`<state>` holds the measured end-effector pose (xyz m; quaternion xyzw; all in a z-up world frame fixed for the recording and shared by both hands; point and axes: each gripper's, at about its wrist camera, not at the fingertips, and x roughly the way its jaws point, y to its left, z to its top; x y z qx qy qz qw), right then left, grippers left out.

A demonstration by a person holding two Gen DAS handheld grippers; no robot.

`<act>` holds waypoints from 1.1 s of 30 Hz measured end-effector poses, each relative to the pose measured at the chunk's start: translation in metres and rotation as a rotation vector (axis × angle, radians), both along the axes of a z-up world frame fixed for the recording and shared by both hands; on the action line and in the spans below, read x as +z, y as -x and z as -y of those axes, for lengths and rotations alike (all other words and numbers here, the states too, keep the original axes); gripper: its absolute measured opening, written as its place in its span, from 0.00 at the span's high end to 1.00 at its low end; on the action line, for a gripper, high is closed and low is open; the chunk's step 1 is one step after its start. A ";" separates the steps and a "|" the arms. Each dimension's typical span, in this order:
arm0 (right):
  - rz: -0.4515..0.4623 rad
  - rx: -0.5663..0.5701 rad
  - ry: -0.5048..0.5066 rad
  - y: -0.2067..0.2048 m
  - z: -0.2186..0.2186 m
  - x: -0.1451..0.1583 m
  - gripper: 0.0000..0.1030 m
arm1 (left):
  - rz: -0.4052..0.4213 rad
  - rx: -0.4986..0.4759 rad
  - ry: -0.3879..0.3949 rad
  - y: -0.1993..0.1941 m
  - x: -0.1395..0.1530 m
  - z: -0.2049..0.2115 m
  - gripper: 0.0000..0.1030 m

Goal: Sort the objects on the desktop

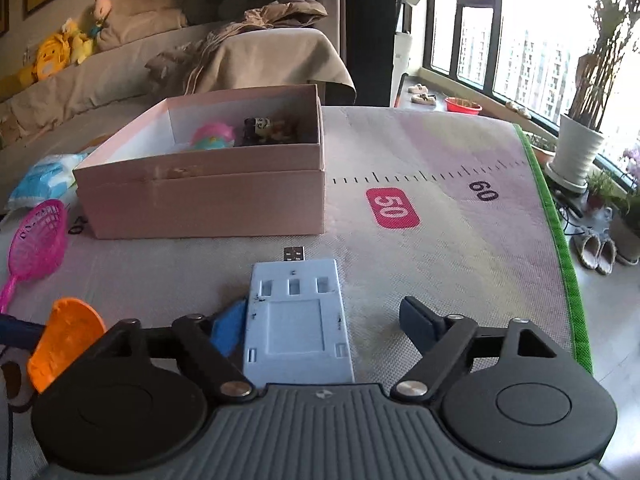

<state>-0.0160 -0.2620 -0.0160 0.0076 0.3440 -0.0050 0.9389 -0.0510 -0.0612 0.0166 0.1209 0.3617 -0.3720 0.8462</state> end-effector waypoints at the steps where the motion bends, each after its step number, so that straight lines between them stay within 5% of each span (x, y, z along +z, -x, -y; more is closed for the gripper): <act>1: 0.001 0.001 -0.001 0.000 0.000 0.000 0.19 | 0.020 0.001 -0.009 0.000 0.001 -0.002 0.00; 6: 0.005 0.003 -0.005 0.000 0.000 -0.001 0.17 | 0.128 0.099 -0.112 -0.011 -0.003 -0.005 0.01; 10: 0.007 0.004 -0.009 0.000 0.000 -0.001 0.17 | 0.117 0.115 -0.103 -0.024 -0.008 0.002 0.01; 15: 0.014 0.033 -0.026 0.004 0.000 0.001 0.23 | 0.100 0.087 -0.091 -0.026 -0.010 0.010 0.33; 20: 0.017 0.094 0.028 0.003 -0.010 0.003 0.40 | 0.097 0.097 -0.080 -0.022 -0.009 0.007 0.49; 24: -0.010 0.119 0.023 -0.003 -0.012 0.006 0.54 | 0.090 0.125 -0.073 -0.016 -0.008 0.000 0.49; 30: -0.029 0.164 0.026 0.003 -0.013 0.021 0.54 | 0.078 0.155 -0.021 -0.017 0.008 -0.013 0.51; 31: -0.021 0.174 0.015 0.005 -0.012 0.027 0.54 | 0.090 0.156 -0.002 -0.019 0.016 -0.015 0.59; 32: -0.007 0.182 0.003 0.008 -0.010 0.035 0.54 | 0.102 0.157 0.011 -0.021 0.023 -0.016 0.77; 33: 0.016 0.186 -0.010 0.010 -0.008 0.046 0.54 | 0.109 0.160 0.027 -0.025 0.031 -0.017 0.80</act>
